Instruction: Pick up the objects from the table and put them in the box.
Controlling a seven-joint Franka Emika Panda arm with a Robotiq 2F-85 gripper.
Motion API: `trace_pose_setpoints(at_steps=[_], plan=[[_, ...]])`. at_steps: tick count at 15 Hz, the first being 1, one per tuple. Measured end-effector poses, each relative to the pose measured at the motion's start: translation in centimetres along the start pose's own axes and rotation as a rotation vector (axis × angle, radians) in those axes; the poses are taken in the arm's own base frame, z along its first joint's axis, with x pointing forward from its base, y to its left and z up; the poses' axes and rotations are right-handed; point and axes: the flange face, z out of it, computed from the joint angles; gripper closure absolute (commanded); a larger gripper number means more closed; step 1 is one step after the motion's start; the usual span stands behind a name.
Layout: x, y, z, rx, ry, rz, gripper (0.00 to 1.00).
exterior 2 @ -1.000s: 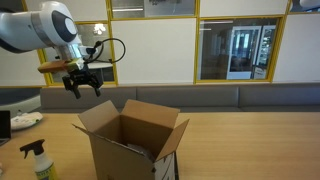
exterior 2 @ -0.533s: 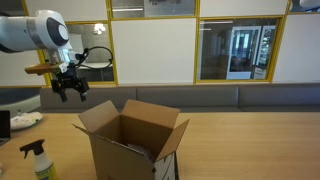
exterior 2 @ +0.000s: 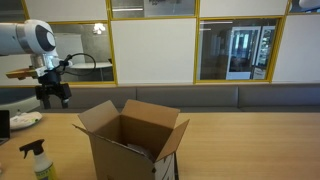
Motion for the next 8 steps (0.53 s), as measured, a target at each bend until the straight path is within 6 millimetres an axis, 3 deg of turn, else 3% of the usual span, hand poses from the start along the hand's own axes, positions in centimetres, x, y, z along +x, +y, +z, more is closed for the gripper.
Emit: trace_pose_setpoints(at_steps=[4, 8], plan=[[-1.9, -4.2, 0.2, -0.007, -0.010, -0.014, 0.00], [-4.0, -7.0, 0.1, -0.007, -0.005, -0.021, 0.00]])
